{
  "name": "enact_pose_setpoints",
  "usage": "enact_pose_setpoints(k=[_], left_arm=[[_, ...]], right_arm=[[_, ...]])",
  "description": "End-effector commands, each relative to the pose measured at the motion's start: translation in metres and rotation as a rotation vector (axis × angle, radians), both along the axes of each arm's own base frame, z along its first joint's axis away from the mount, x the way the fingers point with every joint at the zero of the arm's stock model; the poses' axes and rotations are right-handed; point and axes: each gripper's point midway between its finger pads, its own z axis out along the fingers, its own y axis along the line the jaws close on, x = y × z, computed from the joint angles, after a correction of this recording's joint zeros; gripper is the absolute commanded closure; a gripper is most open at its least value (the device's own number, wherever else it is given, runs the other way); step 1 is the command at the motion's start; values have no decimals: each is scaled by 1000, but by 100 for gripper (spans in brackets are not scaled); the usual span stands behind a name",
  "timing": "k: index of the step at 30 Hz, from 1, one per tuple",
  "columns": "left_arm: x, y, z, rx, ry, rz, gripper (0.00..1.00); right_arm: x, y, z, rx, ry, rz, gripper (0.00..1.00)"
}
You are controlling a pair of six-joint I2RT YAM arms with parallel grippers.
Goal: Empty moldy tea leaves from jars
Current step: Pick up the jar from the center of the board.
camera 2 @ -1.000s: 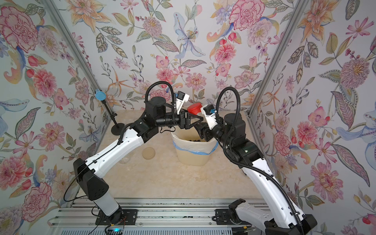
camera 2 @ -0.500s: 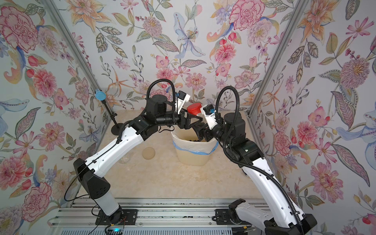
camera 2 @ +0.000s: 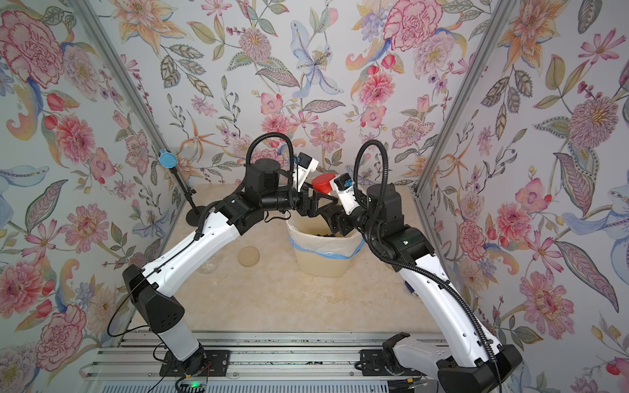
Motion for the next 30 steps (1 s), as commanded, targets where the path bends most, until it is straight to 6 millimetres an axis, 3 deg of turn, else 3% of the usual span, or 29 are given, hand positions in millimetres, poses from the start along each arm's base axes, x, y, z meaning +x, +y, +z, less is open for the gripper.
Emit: enact_pose_setpoints(k=[1,6,14,21,30], left_arm=[[-8,-1,12,-10,-42,-30,35],[-8,-3,10,-23,-30,-40,30],[-17,-6,17,-98,-27,-100,1],[-21,-8,14,-96,-13,-127,0],[-31,-3,30,-152,-48,-160,0]], right_arm=[[1,-7,18,33,-45,-24,30],[-3,-13,27,65,-90,-29,39],[-6,-15,34,102,-106,-19,41],[-5,-17,34,116,-99,-20,41],[-5,-19,36,136,-87,-13,41]])
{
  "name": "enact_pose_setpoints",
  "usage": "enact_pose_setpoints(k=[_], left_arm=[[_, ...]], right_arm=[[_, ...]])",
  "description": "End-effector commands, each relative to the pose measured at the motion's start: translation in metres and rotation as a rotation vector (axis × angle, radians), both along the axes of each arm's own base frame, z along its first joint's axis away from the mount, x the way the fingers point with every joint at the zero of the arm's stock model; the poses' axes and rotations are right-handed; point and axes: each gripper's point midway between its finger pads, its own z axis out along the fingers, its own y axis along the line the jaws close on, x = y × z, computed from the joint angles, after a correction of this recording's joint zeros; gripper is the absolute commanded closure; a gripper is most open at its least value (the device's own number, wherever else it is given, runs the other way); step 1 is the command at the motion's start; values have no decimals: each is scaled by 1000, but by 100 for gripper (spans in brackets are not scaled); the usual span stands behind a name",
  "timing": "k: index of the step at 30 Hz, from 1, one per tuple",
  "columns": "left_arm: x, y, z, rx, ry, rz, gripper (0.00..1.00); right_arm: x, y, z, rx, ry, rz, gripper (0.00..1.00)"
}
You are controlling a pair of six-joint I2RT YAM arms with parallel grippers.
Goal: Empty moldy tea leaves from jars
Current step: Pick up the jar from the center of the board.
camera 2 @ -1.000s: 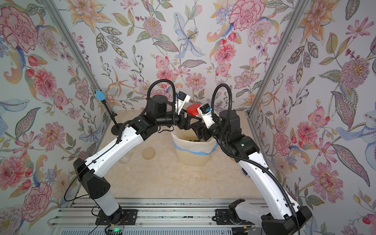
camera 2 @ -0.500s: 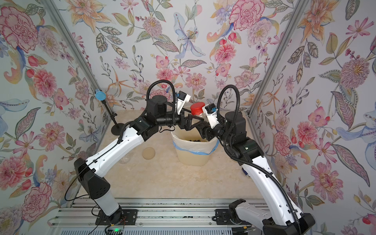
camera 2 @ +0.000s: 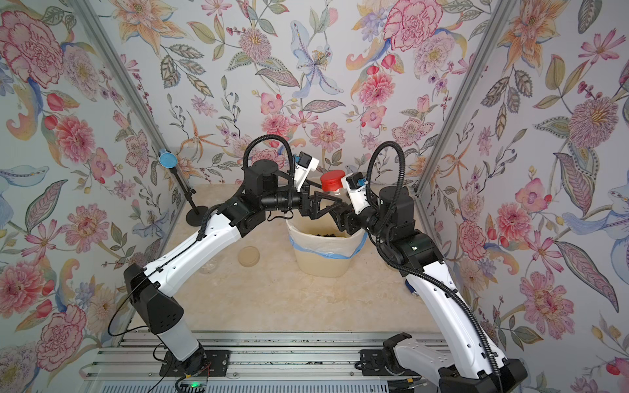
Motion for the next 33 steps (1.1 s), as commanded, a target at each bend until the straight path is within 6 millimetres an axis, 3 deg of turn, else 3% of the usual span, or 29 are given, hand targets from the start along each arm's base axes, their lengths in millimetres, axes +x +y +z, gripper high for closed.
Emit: enact_pose_setpoints(k=[1,13,21,23,28,33], left_arm=[[-19,6,18,-55,-33,-62,0],[-20,19,32,-137,-36,-36,0],[-7,42,36,-155,-28,53,0],[-3,57,42,-150,-26,116,0],[27,97,33,-113,-58,347,0],[32,109,32,-144,-127,382,0]], right_arm=[[-3,0,23,63,-58,15,41],[-4,-5,22,86,-40,20,42],[-3,-7,21,94,-31,7,42],[-3,-8,21,94,-29,3,42],[-4,-11,20,95,-26,-2,42],[-1,-11,13,89,-12,-6,42]])
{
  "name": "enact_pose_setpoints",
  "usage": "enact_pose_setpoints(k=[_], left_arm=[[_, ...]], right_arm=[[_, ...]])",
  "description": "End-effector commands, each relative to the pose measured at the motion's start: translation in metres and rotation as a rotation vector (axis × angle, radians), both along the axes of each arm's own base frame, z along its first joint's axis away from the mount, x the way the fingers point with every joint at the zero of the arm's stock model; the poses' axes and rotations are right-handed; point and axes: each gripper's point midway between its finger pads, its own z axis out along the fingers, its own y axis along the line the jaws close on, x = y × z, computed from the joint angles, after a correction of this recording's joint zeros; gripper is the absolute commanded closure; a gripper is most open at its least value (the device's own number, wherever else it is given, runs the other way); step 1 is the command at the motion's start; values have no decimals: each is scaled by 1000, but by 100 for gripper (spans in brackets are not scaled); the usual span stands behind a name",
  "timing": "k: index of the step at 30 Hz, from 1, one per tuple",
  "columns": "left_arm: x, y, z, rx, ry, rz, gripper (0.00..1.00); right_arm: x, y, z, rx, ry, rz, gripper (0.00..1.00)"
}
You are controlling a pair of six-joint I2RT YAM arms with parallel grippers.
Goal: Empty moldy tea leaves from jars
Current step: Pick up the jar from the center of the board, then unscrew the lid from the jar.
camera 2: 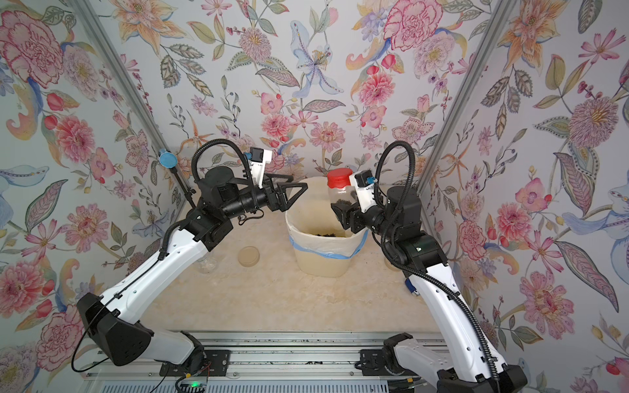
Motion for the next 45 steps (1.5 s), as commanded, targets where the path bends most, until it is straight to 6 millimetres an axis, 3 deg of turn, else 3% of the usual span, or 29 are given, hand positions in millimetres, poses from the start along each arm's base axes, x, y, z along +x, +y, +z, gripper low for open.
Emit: enact_pose_setpoints(k=[1,10,17,32,45], left_arm=[[3,8,6,-29,-75,54,0],[-14,-17,20,-166,-88,-178,0],[-8,-48,5,-175,-32,-363,0],[-12,-55,16,-220,-91,-454,0],[-7,-67,12,-171,-91,-475,0]], right_arm=[[-2,-1,10,28,-32,4,42],[0,3,6,33,-20,17,42],[-2,4,6,36,-17,30,42],[-4,15,-2,48,33,94,43],[-12,30,-10,51,86,169,44]])
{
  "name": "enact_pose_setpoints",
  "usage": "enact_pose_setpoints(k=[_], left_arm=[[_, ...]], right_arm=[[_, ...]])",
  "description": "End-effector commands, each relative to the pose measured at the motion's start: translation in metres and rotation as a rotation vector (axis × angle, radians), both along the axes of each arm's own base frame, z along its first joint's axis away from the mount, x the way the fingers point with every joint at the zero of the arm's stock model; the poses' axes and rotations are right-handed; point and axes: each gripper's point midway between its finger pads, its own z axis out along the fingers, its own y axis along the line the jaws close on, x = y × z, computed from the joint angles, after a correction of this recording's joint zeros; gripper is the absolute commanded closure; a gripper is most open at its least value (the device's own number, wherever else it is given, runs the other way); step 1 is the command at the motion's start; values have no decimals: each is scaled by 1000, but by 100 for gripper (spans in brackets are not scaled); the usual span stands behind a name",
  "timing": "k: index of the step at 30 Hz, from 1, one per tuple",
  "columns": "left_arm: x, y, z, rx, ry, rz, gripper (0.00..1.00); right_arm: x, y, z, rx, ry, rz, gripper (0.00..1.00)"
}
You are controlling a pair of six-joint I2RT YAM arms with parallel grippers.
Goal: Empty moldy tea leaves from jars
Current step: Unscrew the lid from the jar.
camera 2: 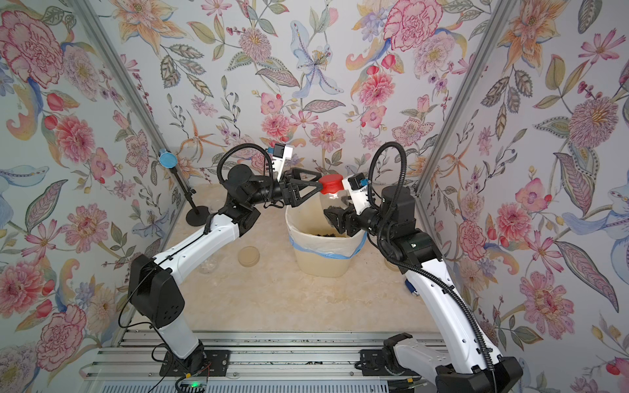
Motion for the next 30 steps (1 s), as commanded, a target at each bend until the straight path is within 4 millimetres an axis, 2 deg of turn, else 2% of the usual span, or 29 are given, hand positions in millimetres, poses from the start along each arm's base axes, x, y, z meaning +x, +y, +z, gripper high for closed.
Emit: enact_pose_setpoints(k=[1,7,16,25,30], left_arm=[[-6,-5,7,4,-47,-27,0],[-12,-14,3,16,-48,-73,0],[-9,-29,-7,69,-51,-106,1],[-11,-32,-6,72,-54,-118,22],[-13,-33,-8,75,-51,-133,42]], right_arm=[[-4,8,5,18,11,39,44],[-8,12,5,26,20,62,44],[-14,15,7,34,26,94,45],[-13,16,2,27,47,96,45],[-12,15,2,25,46,88,45]])
